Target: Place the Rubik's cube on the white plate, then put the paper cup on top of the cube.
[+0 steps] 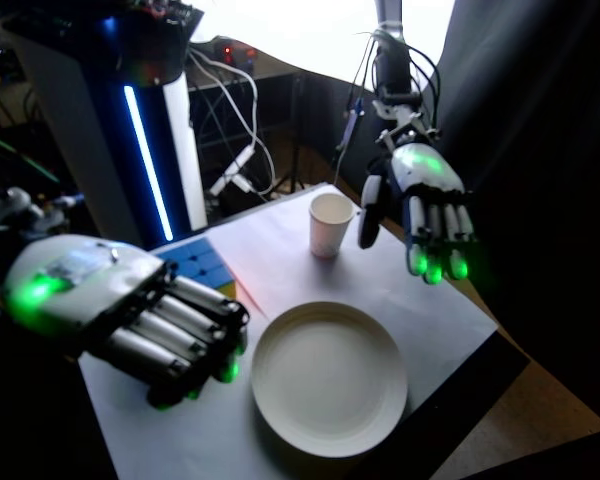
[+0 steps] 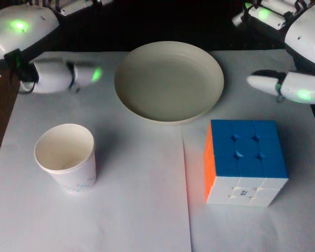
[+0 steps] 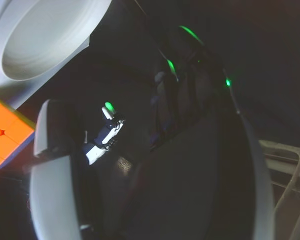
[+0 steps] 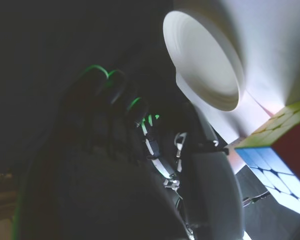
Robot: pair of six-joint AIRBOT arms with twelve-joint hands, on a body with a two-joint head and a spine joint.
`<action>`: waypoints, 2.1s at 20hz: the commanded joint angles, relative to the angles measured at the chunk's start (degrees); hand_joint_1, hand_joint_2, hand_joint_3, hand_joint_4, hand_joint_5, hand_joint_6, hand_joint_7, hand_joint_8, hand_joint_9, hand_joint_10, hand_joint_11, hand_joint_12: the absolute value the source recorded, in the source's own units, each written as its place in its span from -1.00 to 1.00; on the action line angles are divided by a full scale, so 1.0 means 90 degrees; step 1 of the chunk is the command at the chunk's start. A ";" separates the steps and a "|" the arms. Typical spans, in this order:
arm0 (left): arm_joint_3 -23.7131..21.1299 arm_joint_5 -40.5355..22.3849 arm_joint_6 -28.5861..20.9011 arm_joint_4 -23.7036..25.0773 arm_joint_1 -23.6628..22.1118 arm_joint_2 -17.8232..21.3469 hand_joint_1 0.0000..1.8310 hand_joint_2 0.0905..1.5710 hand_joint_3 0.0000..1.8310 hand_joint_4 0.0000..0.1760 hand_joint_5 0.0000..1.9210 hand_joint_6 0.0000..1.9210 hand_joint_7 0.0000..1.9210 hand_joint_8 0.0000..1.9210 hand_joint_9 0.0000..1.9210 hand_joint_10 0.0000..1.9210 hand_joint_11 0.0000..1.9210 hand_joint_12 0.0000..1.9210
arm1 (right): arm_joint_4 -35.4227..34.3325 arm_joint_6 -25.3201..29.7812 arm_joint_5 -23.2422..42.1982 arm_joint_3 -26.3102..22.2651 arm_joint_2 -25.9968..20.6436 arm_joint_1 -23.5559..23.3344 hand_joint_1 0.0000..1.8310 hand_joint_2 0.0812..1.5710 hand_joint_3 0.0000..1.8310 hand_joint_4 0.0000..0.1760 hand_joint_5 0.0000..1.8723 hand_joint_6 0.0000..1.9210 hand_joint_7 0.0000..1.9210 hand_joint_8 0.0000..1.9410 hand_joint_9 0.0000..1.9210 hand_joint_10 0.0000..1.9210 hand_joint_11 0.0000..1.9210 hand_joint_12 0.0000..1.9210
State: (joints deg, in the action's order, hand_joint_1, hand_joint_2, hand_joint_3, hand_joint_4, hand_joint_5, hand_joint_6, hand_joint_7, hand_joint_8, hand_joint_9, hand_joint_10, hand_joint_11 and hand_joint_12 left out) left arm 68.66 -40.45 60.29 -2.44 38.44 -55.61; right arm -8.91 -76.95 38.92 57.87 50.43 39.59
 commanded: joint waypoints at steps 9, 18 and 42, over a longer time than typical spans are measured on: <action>0.0018 -0.0897 -0.0004 -0.0063 -0.0057 0.0011 -0.68 0.66 -1.00 0.19 -1.00 -1.00 -1.00 -1.00 -1.00 -1.00 -1.00 -0.81 | 0.0037 -0.0022 0.0801 0.0010 -0.0018 -0.0073 -0.71 0.68 -1.00 -1.00 -1.00 -1.00 -1.00 -1.00 -1.00 -1.00 -1.00 -1.00; 0.0063 -0.0873 -0.0004 -0.0160 -0.0056 0.0037 -0.70 0.63 -1.00 0.39 -1.00 -1.00 -1.00 -1.00 -1.00 -1.00 -1.00 -0.95 | 0.0347 0.0106 0.0802 -0.0413 -0.0417 -0.0072 -0.73 0.58 -0.98 -0.85 -1.00 -1.00 -1.00 -1.00 -1.00 -1.00 -1.00 -0.29; 0.0027 -0.0988 -0.0004 -0.0235 -0.0059 0.0132 -0.67 0.64 -1.00 0.20 -1.00 -1.00 -1.00 -1.00 -1.00 -1.00 -1.00 -0.87 | 0.2043 0.3268 0.1253 -0.0588 -0.0710 0.0333 -0.62 0.43 -1.00 -1.00 -1.00 -1.00 -1.00 -1.00 -1.00 -1.00 -1.00 -0.82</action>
State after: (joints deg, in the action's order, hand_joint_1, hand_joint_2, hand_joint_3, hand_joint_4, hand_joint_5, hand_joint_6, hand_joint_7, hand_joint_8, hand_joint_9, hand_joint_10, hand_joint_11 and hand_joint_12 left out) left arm 68.90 -42.33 60.29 -4.25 38.39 -54.74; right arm 10.72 -48.53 43.07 52.14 44.25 43.18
